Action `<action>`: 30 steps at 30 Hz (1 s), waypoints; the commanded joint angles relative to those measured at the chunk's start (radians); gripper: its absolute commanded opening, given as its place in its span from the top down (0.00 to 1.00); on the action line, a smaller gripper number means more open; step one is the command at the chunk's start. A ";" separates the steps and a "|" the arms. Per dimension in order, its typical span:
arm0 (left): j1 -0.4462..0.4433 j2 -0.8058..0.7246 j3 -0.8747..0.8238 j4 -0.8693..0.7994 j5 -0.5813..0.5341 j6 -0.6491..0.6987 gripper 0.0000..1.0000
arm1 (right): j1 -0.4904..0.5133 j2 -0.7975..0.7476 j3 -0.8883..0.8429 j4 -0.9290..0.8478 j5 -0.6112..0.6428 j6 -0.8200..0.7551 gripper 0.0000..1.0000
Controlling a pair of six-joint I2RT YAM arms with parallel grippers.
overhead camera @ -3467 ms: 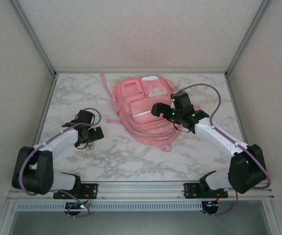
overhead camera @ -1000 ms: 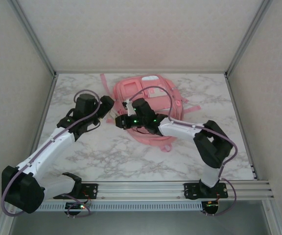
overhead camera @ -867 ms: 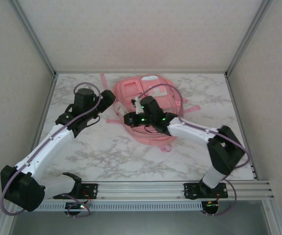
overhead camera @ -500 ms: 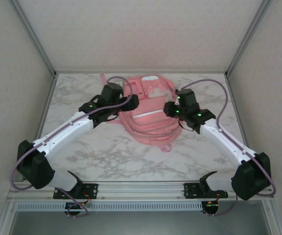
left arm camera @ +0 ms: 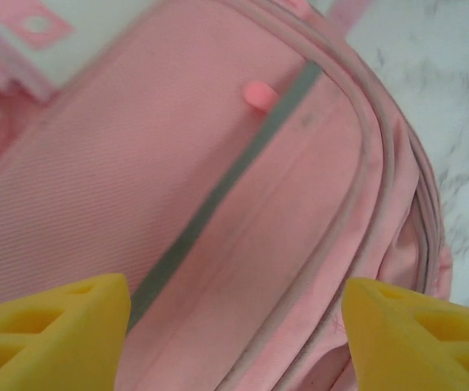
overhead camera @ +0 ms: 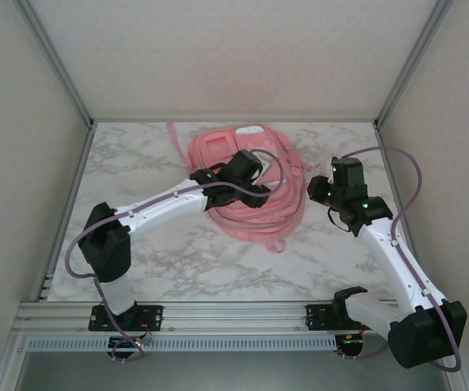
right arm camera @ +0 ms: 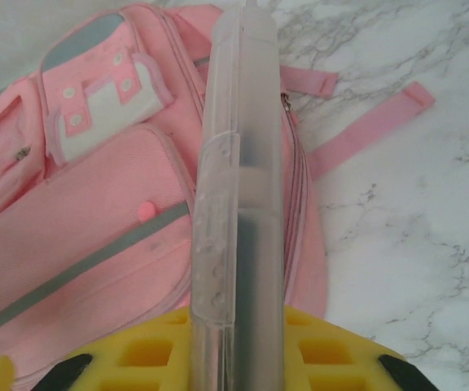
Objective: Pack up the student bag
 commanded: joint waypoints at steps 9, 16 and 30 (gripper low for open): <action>-0.017 0.170 0.105 -0.069 -0.105 0.144 0.42 | -0.009 0.003 -0.045 0.030 -0.053 0.020 0.87; -0.018 0.197 0.136 -0.081 -0.133 0.159 0.69 | -0.009 0.005 -0.047 0.033 -0.059 0.015 0.88; 0.048 0.124 0.213 -0.113 -0.065 0.058 1.00 | -0.011 -0.021 -0.084 0.046 -0.149 0.034 0.89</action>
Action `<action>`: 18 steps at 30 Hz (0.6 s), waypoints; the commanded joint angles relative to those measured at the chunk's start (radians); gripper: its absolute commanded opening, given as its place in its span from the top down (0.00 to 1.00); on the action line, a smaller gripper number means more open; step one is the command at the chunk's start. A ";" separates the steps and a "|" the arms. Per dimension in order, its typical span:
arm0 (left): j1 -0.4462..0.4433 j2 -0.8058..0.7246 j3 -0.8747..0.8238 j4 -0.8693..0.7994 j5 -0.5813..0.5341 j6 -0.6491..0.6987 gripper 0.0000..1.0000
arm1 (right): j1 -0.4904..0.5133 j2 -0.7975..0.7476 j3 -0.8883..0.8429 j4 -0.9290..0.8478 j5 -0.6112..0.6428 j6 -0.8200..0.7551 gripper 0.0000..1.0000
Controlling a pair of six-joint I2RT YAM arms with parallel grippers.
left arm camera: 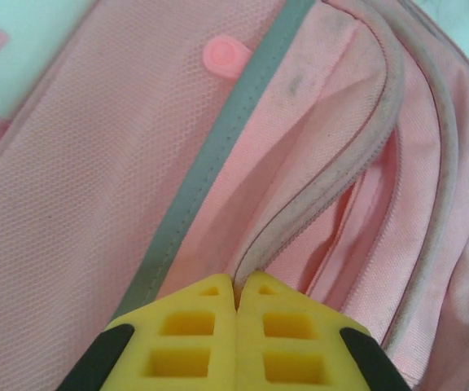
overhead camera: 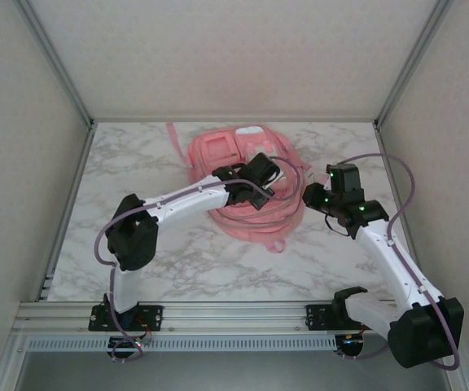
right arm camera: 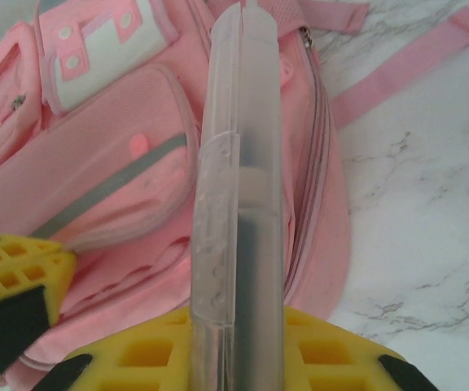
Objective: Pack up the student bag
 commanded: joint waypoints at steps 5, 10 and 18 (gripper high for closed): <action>0.111 -0.079 0.031 0.034 0.106 -0.158 1.00 | -0.007 -0.021 -0.058 0.059 -0.150 0.038 0.89; 0.190 -0.081 0.049 0.055 0.181 -0.268 1.00 | -0.006 -0.003 -0.131 0.211 -0.334 0.118 0.88; 0.199 -0.066 0.069 0.062 0.234 -0.304 1.00 | 0.034 0.132 -0.160 0.496 -0.513 0.236 0.88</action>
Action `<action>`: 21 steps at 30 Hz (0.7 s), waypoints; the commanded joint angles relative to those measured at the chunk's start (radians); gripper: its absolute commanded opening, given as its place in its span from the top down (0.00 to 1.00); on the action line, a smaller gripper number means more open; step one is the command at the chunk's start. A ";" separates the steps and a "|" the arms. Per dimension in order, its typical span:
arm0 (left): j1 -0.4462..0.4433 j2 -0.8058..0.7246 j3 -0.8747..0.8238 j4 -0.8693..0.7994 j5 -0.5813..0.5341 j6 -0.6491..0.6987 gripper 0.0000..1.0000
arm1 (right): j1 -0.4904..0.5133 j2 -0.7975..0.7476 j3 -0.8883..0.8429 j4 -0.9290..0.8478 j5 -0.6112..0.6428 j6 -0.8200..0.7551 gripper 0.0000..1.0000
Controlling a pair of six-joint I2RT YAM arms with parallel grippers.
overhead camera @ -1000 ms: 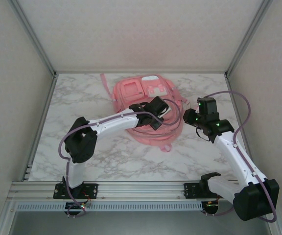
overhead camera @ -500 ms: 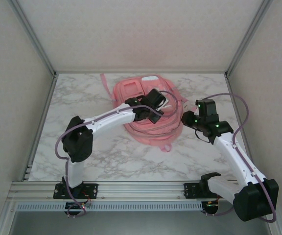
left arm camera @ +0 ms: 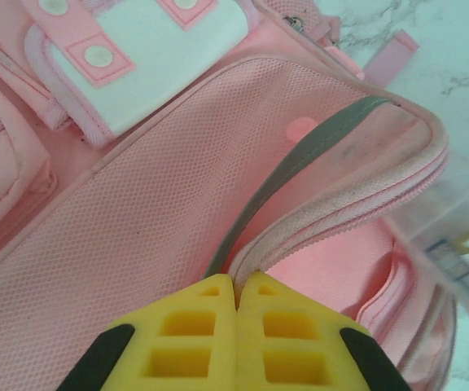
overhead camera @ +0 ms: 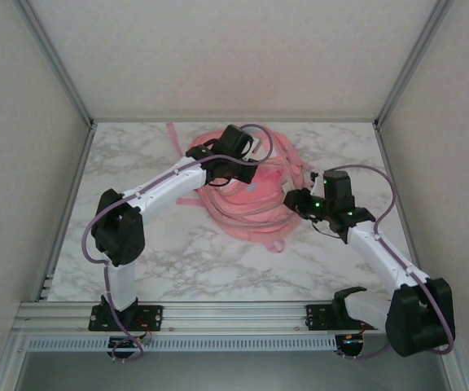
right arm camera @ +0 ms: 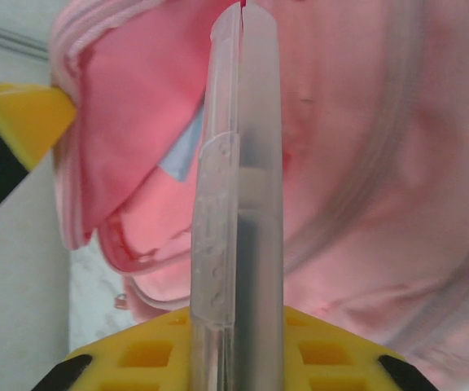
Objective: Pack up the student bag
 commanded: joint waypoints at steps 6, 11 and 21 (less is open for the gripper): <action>0.013 -0.047 0.031 0.044 0.019 -0.068 1.00 | 0.030 0.174 0.049 0.231 -0.130 0.115 0.88; -0.005 -0.047 0.030 0.059 0.052 -0.097 1.00 | 0.078 0.263 0.066 0.380 -0.052 0.236 0.88; -0.018 -0.073 0.004 0.092 0.040 -0.131 1.00 | 0.169 0.253 0.087 0.323 0.168 0.332 0.52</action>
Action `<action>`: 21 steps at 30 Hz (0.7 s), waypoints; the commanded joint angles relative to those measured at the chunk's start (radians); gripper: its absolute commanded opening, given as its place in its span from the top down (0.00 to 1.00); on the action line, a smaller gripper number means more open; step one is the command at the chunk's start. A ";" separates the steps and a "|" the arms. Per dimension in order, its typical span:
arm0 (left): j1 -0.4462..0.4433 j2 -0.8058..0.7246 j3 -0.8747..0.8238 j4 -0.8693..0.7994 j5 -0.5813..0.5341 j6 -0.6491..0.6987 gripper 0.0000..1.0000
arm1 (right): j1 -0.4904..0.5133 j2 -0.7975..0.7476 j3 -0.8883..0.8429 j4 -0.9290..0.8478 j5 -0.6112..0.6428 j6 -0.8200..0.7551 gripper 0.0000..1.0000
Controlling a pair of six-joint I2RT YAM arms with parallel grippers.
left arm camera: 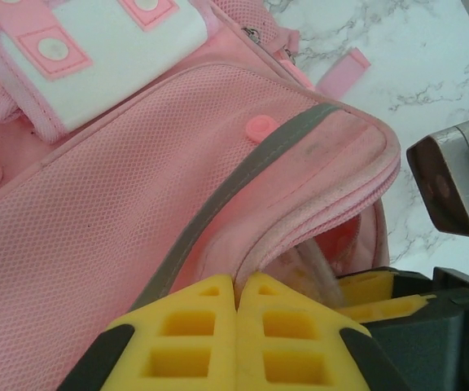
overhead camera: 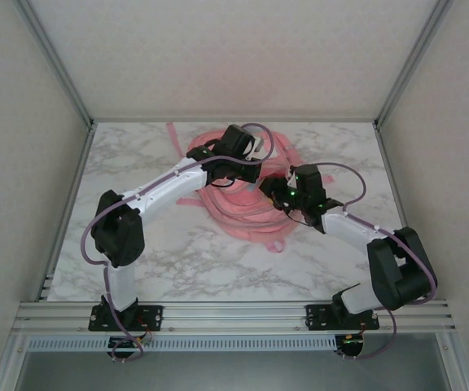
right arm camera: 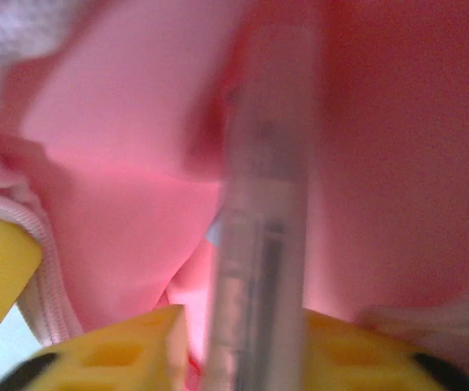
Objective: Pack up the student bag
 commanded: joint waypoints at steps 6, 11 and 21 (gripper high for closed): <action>0.006 -0.060 0.010 0.085 -0.004 -0.037 1.00 | 0.008 -0.142 0.086 -0.453 0.155 -0.240 0.27; 0.007 -0.059 0.013 0.084 0.002 -0.038 1.00 | 0.008 -0.136 0.079 -0.457 0.156 -0.283 0.45; -0.002 -0.074 -0.012 0.104 0.041 -0.079 1.00 | 0.031 0.044 0.124 -0.210 0.086 -0.229 0.80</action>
